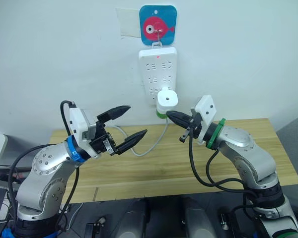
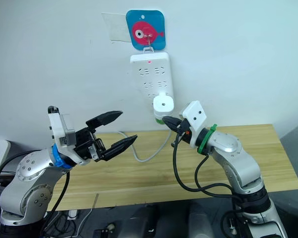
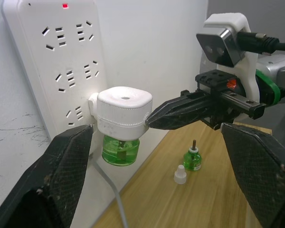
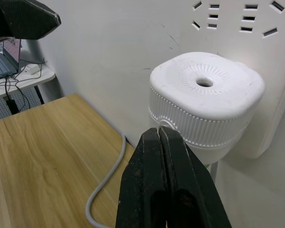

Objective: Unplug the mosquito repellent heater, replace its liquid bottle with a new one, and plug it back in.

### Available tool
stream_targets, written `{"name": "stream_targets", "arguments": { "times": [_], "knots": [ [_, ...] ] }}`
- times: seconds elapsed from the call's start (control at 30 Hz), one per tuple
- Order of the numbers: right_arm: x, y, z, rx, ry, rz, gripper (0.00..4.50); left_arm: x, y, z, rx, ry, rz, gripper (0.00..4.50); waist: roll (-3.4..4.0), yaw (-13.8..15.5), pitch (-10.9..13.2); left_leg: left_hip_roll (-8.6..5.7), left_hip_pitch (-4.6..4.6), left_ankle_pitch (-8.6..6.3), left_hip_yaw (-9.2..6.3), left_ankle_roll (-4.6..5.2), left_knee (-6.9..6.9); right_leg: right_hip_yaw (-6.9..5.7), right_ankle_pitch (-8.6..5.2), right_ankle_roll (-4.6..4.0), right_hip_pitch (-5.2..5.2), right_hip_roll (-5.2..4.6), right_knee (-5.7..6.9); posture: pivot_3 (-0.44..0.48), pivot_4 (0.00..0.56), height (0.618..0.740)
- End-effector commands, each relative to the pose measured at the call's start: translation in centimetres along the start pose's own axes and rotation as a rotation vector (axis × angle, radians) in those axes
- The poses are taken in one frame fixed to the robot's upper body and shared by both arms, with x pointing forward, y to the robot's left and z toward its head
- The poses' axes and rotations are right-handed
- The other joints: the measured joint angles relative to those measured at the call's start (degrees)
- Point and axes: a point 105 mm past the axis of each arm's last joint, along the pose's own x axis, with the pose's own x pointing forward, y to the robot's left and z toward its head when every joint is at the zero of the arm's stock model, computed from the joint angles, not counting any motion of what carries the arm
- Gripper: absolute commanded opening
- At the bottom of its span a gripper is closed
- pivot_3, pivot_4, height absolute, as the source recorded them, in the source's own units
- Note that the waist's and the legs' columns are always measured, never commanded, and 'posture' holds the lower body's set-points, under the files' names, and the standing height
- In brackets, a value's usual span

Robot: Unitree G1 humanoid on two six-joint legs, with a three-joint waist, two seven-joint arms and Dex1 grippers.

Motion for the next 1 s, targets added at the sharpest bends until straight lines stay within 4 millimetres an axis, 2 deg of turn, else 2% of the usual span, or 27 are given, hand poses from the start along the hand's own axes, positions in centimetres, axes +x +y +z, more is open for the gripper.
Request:
{"name": "stream_targets", "arguments": {
  "times": [0.03,0.6,0.8,1.0],
  "knots": [
    [-0.2,-0.6,1.1,-0.044,-0.036,-0.031,0.04,0.2,-0.2,0.4,0.009,-0.014,-0.018,4.5,0.0,0.0,0.0,0.0,0.0,0.0,0.0,0.01,0.0,0.0,0.0,0.0,0.0,0.0,0.0,-0.006,0.26,0.74],
    [0.2,-2.2,2.0,-0.025,-0.085,-0.139,0.04,0.4,0.0,0.0,-0.018,-0.014,-0.003,4.5,0.0,-0.1,0.0,0.01,0.0,-0.04,-0.02,0.07,0.0,-0.01,0.0,0.0,0.0,0.0,0.02,-0.01,0.266,0.74],
    [-0.5,-1.5,1.7,-0.015,-0.059,-0.077,0.04,0.2,0.2,-0.4,-0.015,0.012,0.004,4.5,0.0,-0.1,0.0,0.01,0.0,-0.06,-0.03,0.1,0.0,-0.02,0.01,-0.01,0.0,0.0,0.02,-0.015,0.268,0.74],
    [-1.6,-0.8,1.9,-0.044,-0.035,0.021,0.04,-0.3,2.2,-1.0,-0.051,0.074,0.109,4.5,-0.02,-0.1,0.0,-0.01,0.0,-0.07,-0.05,0.12,-0.02,-0.06,0.01,-0.01,0.01,0.0,-0.01,0.001,0.265,0.74]
  ]
}}
